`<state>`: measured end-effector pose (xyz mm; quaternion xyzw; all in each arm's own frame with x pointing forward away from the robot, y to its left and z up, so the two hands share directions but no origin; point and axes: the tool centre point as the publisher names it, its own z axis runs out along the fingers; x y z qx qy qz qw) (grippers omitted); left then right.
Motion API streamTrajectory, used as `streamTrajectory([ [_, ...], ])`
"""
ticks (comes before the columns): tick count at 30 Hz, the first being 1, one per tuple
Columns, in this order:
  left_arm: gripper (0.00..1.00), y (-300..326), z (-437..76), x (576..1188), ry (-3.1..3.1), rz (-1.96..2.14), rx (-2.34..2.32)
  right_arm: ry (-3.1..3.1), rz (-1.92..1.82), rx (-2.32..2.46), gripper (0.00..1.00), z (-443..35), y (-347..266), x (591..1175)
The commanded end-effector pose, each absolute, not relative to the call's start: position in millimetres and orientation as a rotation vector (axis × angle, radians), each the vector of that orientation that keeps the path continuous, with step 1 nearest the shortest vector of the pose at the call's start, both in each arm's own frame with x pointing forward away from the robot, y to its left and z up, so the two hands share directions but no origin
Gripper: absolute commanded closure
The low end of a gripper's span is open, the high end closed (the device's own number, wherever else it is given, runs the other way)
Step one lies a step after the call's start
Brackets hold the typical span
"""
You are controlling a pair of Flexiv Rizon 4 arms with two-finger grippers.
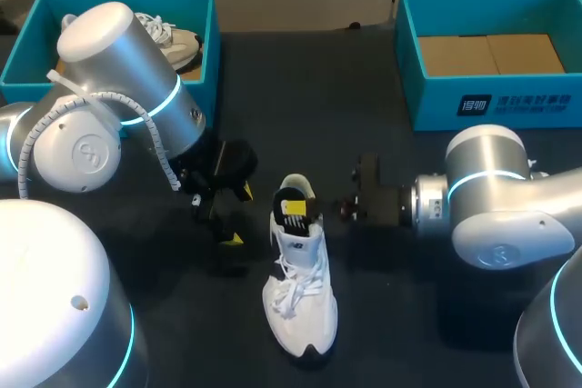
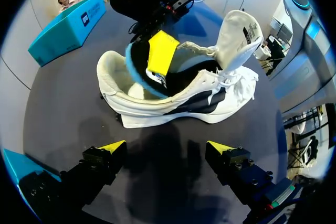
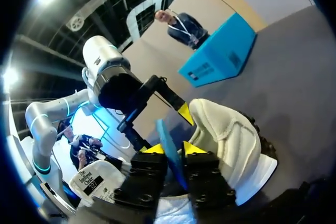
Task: Take the shoe out of the shoebox, open the shoe tongue, remove and reinsert the insole, then place the shoe into the shoebox
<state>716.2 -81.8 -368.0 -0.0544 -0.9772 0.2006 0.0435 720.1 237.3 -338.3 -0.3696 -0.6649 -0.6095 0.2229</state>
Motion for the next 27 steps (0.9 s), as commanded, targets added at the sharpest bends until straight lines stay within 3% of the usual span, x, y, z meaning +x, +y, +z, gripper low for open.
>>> streamTrajectory([
  [1,0.00,-81.2,-367.7,715.0,-2.991,0.613,-0.165,-1.854,-1.696,-1.031,0.59,-329.7,234.6,720.4],
  [6,0.00,-81.2,-367.7,715.0,-2.991,0.613,-0.165,-1.866,-1.704,-1.022,0.61,-326.4,234.9,726.1],
  [9,0.00,-81.2,-367.7,715.0,-2.991,0.613,-0.165,-1.862,-1.698,-1.022,0.86,-329.4,237.2,729.8],
  [10,0.00,-81.2,-367.7,715.0,-2.991,0.613,-0.165,-1.859,-1.695,-1.024,1.00,-330.9,238.0,730.9],
  [27,0.00,-81.2,-367.7,715.0,-2.991,0.613,-0.165,-1.821,-1.622,-1.112,1.00,-352.9,230.7,707.9],
])
